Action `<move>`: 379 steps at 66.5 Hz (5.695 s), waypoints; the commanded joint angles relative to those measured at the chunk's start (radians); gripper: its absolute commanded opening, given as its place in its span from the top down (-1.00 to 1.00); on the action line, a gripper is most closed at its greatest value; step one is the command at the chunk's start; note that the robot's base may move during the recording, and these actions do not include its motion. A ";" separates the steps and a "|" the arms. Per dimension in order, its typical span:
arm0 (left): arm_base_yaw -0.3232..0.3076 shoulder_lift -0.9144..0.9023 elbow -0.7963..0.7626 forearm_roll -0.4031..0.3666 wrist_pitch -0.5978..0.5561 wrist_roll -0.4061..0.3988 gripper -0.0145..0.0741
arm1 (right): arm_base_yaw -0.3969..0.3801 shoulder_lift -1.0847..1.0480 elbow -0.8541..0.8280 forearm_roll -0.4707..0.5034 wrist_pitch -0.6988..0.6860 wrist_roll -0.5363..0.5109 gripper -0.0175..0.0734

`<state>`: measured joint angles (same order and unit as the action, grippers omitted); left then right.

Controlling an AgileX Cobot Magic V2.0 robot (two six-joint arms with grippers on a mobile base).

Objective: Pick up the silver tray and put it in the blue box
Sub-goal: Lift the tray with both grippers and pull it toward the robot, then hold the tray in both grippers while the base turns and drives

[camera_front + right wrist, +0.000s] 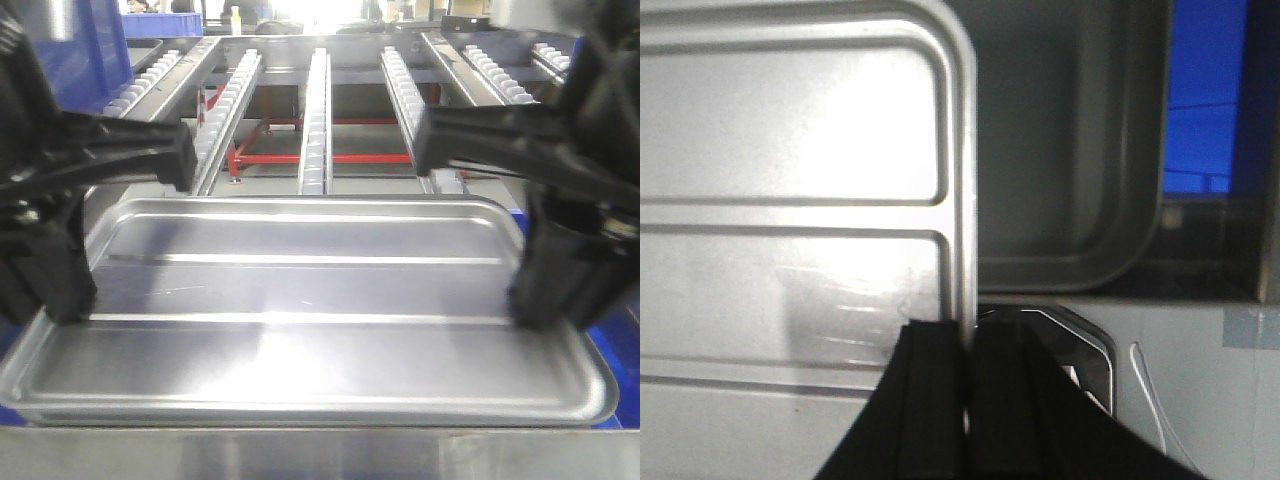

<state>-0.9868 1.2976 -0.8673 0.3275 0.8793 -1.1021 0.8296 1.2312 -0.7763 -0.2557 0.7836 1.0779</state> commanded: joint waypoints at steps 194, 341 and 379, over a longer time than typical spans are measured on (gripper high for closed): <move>-0.209 -0.173 0.038 0.102 0.111 -0.205 0.70 | 0.179 -0.126 0.000 -0.165 0.120 0.227 0.49; -0.209 -0.173 0.038 0.102 0.111 -0.205 0.70 | 0.179 -0.126 0.000 -0.165 0.141 0.227 0.49; -0.209 -0.173 0.038 0.102 0.111 -0.205 0.70 | 0.179 -0.126 0.000 -0.165 0.141 0.227 0.49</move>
<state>-1.1909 1.1467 -0.8065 0.3975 0.9643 -1.3005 1.0100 1.1265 -0.7517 -0.3630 0.9056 1.2961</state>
